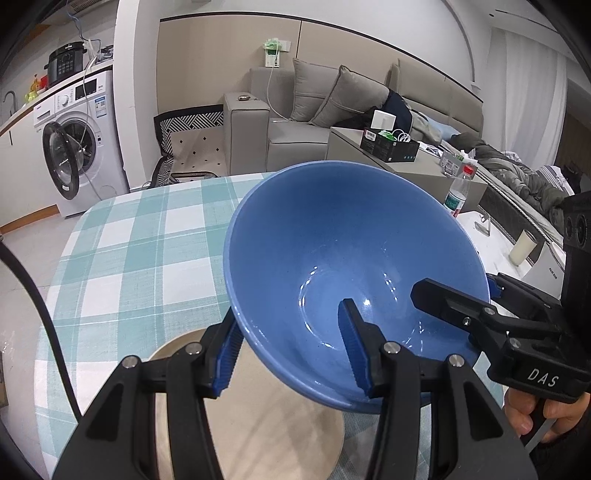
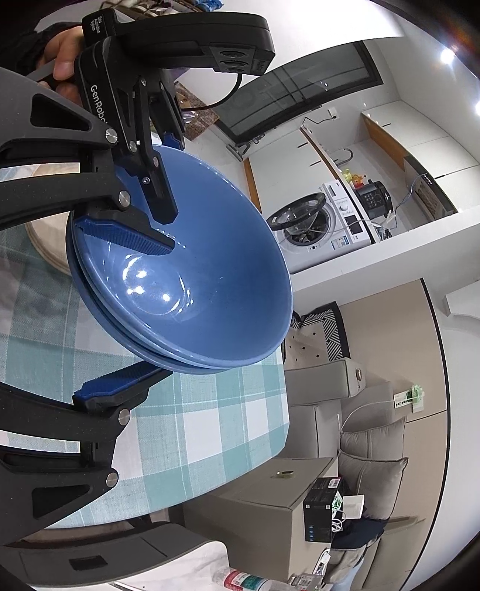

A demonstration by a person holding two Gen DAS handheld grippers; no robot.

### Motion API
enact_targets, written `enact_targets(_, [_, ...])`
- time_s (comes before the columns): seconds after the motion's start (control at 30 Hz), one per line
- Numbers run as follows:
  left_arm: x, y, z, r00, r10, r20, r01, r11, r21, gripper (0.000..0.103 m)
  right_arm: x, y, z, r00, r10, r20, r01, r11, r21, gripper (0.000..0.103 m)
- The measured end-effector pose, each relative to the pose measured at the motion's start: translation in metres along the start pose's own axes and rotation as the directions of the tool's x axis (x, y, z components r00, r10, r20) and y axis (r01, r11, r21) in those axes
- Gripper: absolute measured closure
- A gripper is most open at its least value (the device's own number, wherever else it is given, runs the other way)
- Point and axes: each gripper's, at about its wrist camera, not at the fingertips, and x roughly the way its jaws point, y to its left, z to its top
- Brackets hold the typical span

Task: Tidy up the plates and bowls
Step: 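Lift the blue bowl stack and carry it over the cream plates with both tools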

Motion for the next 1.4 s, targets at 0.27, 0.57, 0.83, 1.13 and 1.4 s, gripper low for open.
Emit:
enact_targets(0.27, [-0.021, 0.010, -0.005, 0.999, 0.030, 0.022, -0.030, 0.999, -0.014, 0.053, -0.001, 0.020, -0.002, 0.999, 0.035, -0.007, -0.036, 0.999, -0.026, 0.042])
enact_targets(0.57, [-0.044, 0.029, -0.014, 0.997, 0.064, 0.050, -0.062, 0.997, -0.038, 0.053, 0.004, 0.044, -0.008, 0.997, 0.079, -0.025, -0.080, 0.995, -0.054, 0.042])
enact_targets(0.83, [-0.055, 0.045, -0.028, 0.994, 0.090, 0.054, -0.087, 0.994, -0.061, 0.053, 0.011, 0.063, -0.014, 0.993, 0.115, -0.037, -0.117, 0.991, -0.068, 0.042])
enact_targets(1.13, [-0.054, 0.059, -0.041, 0.993, 0.105, 0.048, -0.101, 0.990, -0.095, 0.053, 0.026, 0.076, -0.023, 0.989, 0.131, -0.073, -0.137, 0.988, -0.076, 0.042])
enact_targets(1.4, [-0.043, 0.074, -0.053, 0.993, 0.119, 0.020, -0.115, 0.985, -0.126, 0.053, 0.047, 0.082, -0.030, 0.984, 0.137, -0.117, -0.147, 0.986, -0.076, 0.042])
